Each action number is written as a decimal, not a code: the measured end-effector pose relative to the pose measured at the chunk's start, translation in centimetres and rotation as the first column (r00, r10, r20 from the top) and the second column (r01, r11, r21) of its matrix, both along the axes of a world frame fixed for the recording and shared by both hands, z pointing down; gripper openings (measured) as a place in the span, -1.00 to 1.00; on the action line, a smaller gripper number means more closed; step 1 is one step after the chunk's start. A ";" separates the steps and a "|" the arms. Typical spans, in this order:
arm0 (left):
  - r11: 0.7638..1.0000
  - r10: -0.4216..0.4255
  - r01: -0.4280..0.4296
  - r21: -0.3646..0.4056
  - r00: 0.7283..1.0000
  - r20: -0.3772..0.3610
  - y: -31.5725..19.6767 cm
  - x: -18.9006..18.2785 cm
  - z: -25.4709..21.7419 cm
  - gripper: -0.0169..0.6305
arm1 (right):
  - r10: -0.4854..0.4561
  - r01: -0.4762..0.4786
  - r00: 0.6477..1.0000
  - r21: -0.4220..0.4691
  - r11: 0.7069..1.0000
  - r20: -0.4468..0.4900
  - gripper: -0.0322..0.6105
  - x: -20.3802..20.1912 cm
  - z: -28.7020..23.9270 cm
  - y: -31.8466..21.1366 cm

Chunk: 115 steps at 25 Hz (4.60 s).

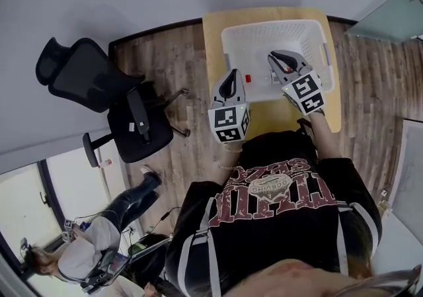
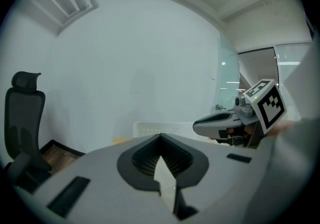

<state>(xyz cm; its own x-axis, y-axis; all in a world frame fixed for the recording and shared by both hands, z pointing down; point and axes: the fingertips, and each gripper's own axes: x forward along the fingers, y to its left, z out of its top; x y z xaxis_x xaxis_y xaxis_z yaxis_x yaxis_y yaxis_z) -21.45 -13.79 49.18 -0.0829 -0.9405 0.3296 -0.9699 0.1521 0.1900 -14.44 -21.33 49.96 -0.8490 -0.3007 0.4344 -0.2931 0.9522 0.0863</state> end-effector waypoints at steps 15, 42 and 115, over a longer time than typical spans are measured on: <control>0.999 -0.037 0.035 -0.038 0.998 -0.042 0.5 -0.6 2.0 -0.80 | -0.296 0.296 0.915 -0.041 0.954 -0.273 -0.56 -2.9 7.1 0.7; 0.998 -0.047 0.044 -0.033 0.995 -0.085 1.4 -2.0 2.8 -0.80 | -0.593 0.602 0.539 -0.219 0.768 -0.598 -0.25 -5.9 19.8 5.5; 0.999 0.024 -0.022 0.037 0.998 -0.056 1.3 -0.2 0.3 -0.80 | -0.204 0.179 0.953 -0.130 0.975 -0.223 -0.39 0.0 9.0 -4.1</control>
